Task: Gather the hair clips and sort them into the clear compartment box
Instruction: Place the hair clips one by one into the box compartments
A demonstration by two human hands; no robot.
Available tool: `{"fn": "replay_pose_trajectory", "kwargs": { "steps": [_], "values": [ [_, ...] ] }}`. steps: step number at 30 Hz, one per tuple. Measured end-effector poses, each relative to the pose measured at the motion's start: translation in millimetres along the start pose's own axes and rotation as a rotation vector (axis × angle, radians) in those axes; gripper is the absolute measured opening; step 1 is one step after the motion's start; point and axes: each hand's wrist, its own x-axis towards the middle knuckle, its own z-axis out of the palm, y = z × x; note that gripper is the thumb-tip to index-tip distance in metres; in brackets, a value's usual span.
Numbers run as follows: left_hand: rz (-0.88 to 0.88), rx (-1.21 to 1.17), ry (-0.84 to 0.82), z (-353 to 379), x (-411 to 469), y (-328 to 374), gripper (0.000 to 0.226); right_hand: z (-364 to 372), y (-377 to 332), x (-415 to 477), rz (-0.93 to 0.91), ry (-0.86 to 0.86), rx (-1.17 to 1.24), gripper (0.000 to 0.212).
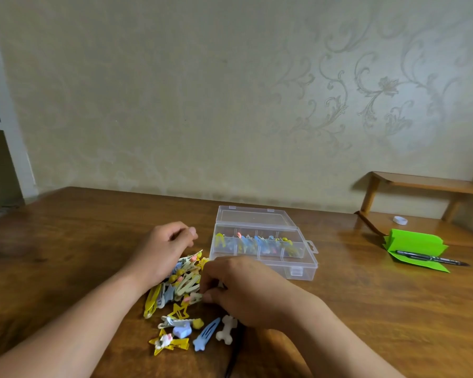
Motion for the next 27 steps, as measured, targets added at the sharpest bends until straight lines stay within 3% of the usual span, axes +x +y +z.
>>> {"fn": "replay_pose_trajectory", "kwargs": {
  "steps": [5,10,16,27],
  "values": [
    [-0.002,-0.009,-0.014,1.0,0.2,1.7,0.026,-1.2,5.0,-0.4,0.062,0.106,0.179,0.016],
    [0.000,0.013,-0.022,1.7,-0.7,5.5,0.028,-11.5,17.5,-0.4,0.081,0.357,0.314,0.018],
    [0.010,-0.030,-0.022,-0.2,-1.5,4.9,0.039,-34.7,49.1,3.3,0.345,0.692,0.425,0.005],
    [0.007,-0.025,-0.019,-0.4,-0.6,4.1,0.042,-46.3,65.6,102.4,0.606,0.295,0.204,0.023]
  ]
}}
